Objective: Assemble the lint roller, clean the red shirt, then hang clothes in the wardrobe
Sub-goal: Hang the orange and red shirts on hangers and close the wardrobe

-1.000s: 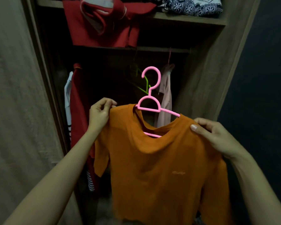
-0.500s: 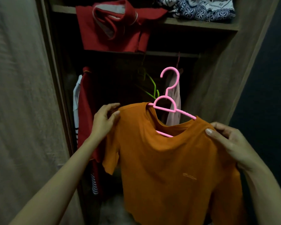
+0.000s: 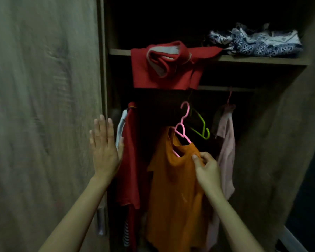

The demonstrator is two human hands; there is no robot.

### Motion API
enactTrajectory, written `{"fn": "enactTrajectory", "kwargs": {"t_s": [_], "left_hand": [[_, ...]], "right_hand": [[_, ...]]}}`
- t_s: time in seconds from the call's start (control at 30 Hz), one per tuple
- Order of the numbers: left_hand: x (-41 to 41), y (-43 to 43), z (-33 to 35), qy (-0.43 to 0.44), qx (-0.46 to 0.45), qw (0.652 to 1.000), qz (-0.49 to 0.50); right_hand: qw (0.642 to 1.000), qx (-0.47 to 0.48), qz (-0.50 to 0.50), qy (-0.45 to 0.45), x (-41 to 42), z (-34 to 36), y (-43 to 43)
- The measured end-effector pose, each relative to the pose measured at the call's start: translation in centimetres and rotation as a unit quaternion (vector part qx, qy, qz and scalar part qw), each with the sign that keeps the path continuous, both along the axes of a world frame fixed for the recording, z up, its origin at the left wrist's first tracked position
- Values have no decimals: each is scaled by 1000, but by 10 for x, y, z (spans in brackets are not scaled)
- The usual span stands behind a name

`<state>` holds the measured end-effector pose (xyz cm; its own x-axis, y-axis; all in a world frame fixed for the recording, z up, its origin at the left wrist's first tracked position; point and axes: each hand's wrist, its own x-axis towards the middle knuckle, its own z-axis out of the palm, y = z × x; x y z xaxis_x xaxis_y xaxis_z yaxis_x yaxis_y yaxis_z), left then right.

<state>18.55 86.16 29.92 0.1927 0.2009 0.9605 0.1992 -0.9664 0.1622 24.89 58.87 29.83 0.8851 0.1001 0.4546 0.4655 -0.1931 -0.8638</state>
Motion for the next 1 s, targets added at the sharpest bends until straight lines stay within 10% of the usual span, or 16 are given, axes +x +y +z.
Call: {"fn": "enactTrajectory", "kwargs": {"t_s": [1.0], "left_hand": [[24, 51, -12, -63, 59, 996, 33]], "right_hand": [[990, 9, -131, -47, 102, 65, 167]]}}
